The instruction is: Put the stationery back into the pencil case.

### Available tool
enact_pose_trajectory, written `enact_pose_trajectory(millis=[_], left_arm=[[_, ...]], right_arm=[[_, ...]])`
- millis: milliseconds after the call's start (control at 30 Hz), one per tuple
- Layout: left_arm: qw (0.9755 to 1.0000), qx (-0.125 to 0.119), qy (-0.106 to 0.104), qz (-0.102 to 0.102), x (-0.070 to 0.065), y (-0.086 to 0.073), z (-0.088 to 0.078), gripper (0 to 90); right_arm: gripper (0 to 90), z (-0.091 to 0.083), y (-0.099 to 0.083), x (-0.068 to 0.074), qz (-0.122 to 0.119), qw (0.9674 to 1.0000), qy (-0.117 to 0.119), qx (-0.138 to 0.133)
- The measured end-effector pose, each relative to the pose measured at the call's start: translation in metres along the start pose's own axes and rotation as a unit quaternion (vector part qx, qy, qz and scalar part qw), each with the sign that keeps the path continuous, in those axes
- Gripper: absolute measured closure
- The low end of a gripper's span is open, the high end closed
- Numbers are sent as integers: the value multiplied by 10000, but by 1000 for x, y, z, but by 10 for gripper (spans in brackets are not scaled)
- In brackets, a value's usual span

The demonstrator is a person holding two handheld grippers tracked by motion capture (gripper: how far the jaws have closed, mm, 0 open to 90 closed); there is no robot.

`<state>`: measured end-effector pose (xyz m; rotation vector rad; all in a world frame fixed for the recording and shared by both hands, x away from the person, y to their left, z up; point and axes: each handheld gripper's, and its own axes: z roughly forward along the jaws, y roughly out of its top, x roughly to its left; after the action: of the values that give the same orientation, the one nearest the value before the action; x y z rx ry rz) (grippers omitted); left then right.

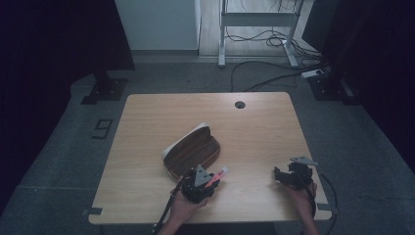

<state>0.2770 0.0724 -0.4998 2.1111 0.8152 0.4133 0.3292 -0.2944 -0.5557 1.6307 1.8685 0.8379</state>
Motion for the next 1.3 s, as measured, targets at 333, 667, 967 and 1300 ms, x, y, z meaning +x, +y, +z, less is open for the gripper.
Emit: enact_pose_trajectory(millis=[333, 667, 967, 1300], left_arm=[[9996, -136, 258, 4, 18, 10, -22, 671], [9986, -167, 487, -100, 41, 16, -34, 671], [9978, -117, 625, -191, 57, 16, -37, 671], [9973, -139, 680, -254, 67, 18, -39, 671]], right_arm=[[129, 0, 0, 0, -3, 10000, -1, -2], [129, 0, 0, 0, 0, 10000, -1, -1], [129, 0, 0, 0, 0, 10000, 0, -1], [129, 0, 0, 0, 0, 10000, -1, -2]])
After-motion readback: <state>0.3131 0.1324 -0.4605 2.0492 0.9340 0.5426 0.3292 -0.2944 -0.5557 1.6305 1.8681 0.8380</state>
